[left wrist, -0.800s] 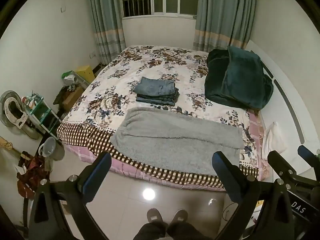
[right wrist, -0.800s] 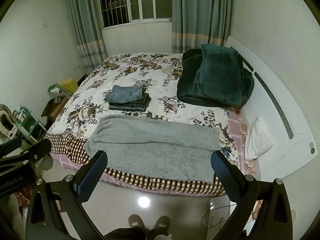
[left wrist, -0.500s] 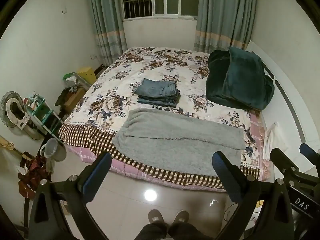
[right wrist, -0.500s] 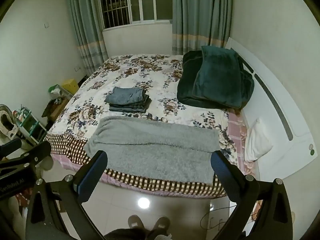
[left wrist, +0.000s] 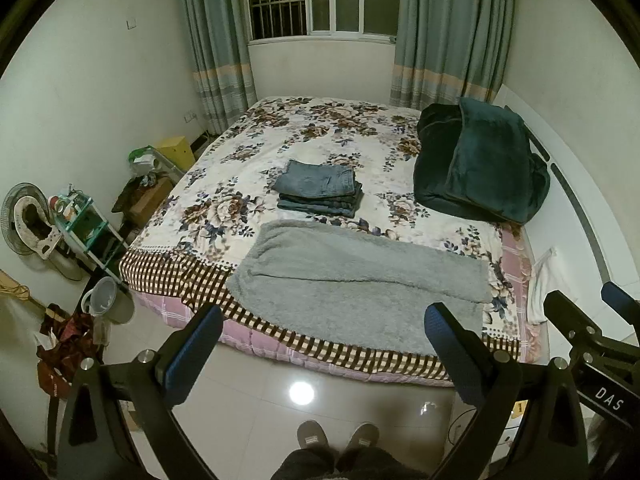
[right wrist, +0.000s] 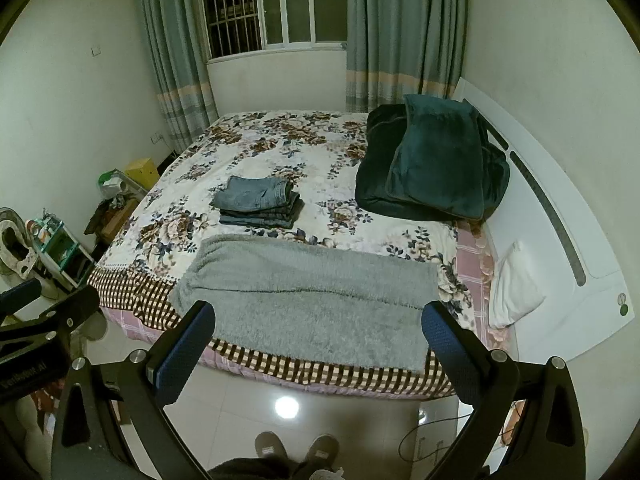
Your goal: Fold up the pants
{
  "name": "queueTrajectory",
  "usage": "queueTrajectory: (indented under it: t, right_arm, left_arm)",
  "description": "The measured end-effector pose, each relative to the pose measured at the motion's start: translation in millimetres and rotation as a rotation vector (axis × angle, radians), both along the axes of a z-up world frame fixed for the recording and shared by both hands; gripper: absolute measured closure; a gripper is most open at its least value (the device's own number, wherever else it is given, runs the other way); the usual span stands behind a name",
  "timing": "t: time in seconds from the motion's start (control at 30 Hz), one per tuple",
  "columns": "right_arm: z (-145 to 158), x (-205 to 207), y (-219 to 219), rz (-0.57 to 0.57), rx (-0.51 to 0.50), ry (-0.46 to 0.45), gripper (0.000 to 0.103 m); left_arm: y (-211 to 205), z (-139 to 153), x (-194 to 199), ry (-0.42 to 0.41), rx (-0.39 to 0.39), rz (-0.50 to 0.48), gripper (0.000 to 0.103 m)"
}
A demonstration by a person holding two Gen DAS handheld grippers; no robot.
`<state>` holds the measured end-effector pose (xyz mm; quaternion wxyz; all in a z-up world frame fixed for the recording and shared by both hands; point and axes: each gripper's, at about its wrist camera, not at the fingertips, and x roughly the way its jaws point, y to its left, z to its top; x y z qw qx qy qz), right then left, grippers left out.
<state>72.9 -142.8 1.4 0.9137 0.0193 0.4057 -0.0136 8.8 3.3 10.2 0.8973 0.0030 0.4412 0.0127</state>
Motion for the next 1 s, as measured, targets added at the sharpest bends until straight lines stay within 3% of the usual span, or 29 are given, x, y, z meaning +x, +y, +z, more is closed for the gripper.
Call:
queueTrajectory:
  t: [1.0]
  right_arm:
    - [9,-1,4,0.001,-0.008,-0.008,0.0]
  left_arm:
    - [6,16,7,-0.023,-0.01,-0.004,0.0]
